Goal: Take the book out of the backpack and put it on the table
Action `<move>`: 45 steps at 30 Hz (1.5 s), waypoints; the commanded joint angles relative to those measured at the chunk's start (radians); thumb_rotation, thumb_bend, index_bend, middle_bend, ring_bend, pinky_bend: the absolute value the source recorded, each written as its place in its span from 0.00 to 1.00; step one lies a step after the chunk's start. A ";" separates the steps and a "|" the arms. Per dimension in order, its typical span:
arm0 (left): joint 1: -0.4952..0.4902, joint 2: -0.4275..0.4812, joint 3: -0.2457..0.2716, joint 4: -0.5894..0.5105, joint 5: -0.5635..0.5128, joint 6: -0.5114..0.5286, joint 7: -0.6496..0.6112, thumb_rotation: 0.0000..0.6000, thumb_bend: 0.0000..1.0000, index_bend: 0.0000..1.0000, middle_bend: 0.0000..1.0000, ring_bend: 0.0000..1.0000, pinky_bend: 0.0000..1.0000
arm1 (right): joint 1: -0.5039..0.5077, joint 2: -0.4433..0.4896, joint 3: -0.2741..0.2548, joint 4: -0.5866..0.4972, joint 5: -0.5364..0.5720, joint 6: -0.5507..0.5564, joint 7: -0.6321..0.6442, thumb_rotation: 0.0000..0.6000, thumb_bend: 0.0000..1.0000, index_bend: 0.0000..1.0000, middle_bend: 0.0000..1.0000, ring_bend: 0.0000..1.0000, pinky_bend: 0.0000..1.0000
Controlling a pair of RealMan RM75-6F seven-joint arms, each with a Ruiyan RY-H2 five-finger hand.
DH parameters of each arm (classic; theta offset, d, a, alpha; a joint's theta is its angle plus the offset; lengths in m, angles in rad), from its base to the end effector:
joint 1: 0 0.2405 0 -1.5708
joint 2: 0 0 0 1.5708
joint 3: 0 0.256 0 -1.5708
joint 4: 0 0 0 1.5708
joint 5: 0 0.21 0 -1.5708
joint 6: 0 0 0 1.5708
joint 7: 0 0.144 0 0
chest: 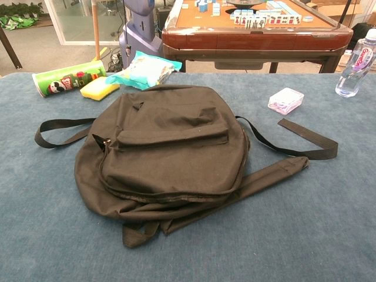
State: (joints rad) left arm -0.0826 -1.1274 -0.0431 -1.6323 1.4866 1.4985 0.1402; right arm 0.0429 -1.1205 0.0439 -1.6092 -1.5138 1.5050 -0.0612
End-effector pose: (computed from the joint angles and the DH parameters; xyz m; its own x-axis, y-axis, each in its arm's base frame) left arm -0.3082 0.1785 0.1561 0.4945 -0.0007 0.8692 0.8692 0.0048 -0.4944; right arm -0.3162 -0.1667 0.1599 0.4528 -0.0057 0.8916 -0.8914 0.0156 0.4529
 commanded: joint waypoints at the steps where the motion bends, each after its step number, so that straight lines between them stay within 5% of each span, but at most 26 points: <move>1: 0.001 -0.001 0.001 -0.001 0.000 0.001 0.003 1.00 0.21 0.14 0.22 0.21 0.07 | 0.004 0.005 -0.001 -0.004 -0.001 -0.008 0.006 1.00 0.20 0.40 0.34 0.28 0.38; 18: 0.005 -0.003 -0.002 -0.006 0.008 0.018 0.005 1.00 0.21 0.14 0.22 0.21 0.07 | 0.059 0.026 -0.010 -0.025 -0.094 -0.046 0.043 1.00 0.20 0.38 0.34 0.28 0.38; 31: 0.012 0.011 0.000 -0.030 0.017 0.032 0.018 1.00 0.21 0.14 0.22 0.21 0.07 | 0.292 -0.010 -0.022 -0.151 -0.239 -0.320 0.065 1.00 0.15 0.33 0.33 0.27 0.38; 45: 0.025 0.015 0.005 -0.041 0.017 0.042 0.024 1.00 0.21 0.14 0.22 0.21 0.07 | 0.520 -0.208 0.035 -0.161 -0.151 -0.613 -0.039 1.00 0.07 0.26 0.24 0.17 0.30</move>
State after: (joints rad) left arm -0.0580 -1.1122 -0.0380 -1.6735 1.5039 1.5409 0.1641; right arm 0.5423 -1.3027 0.0652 -1.7801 -1.6850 0.9172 -0.0844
